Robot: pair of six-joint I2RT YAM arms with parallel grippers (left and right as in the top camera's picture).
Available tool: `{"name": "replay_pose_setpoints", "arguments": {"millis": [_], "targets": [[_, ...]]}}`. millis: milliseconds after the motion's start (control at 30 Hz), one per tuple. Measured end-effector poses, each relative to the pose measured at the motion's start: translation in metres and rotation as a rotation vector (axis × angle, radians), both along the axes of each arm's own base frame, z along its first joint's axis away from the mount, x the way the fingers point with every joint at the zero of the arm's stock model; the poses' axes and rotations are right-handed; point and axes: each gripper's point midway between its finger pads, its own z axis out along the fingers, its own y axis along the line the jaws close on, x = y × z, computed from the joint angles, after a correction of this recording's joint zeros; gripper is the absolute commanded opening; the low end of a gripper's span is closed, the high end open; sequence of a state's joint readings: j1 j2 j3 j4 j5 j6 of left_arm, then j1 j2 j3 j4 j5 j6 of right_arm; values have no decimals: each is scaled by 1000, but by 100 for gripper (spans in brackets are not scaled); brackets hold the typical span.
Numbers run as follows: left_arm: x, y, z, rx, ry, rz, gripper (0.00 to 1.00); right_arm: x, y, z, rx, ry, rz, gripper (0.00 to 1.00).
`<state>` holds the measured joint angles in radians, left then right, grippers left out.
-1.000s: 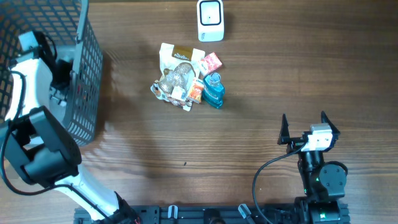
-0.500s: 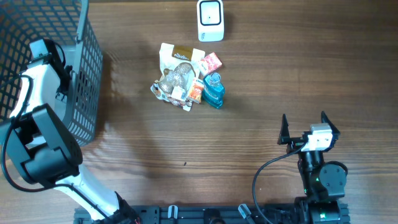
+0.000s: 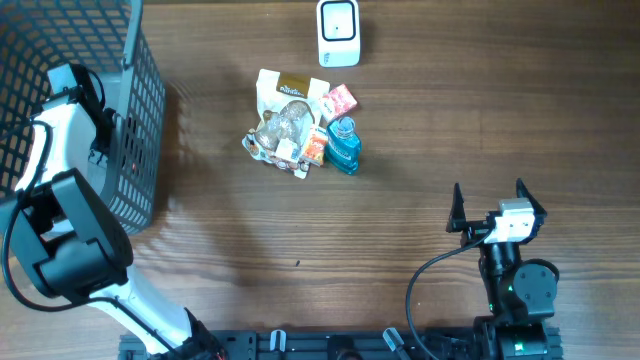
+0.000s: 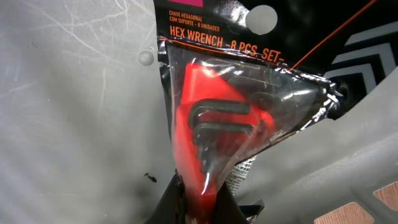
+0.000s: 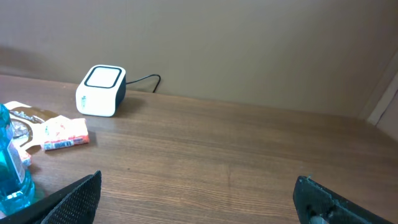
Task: Scan the item barcode
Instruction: 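Lower the left gripper into the basket and grasp the black-red hex wrench packet, then lift the hex wrench packet out and drop it on the pile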
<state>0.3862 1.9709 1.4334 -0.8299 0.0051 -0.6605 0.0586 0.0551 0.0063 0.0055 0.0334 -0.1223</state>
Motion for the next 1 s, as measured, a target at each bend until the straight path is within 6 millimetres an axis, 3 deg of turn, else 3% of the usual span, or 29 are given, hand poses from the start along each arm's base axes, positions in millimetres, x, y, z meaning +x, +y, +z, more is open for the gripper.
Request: {"name": "replay_pose_setpoints", "arguments": {"millis": [133,267,433,533,633,700,733,800,867,900,933,1000], "targets": [[1,3,10,10,-24,6,4,0,0,0,0,0,0,100],[9,8,64,63,-156,10,4,0,0,0,0,0,0,100],[12,9,172,176,-436,9,4,0,0,0,0,0,0,100],[-3,0,249,257,-636,2,4,0,0,0,0,0,0,100],[-22,-30,324,319,-849,-49,4,0,0,0,0,0,0,100],[-41,-69,366,322,-980,-124,4,0,0,0,0,0,0,100],[-46,-85,377,309,-1017,-162,4,0,0,0,0,0,0,100],[-46,-126,384,245,-1059,-272,4,0,0,0,0,0,0,100],[-38,-178,373,145,-1046,-419,4,0,0,0,0,0,0,100],[-33,-195,365,110,-1024,-466,4,0,0,0,0,0,0,100],[-26,-217,350,75,-983,-521,4,0,0,0,0,0,0,100],[-7,-274,296,5,-827,-657,4,0,0,0,0,0,0,100]]}}
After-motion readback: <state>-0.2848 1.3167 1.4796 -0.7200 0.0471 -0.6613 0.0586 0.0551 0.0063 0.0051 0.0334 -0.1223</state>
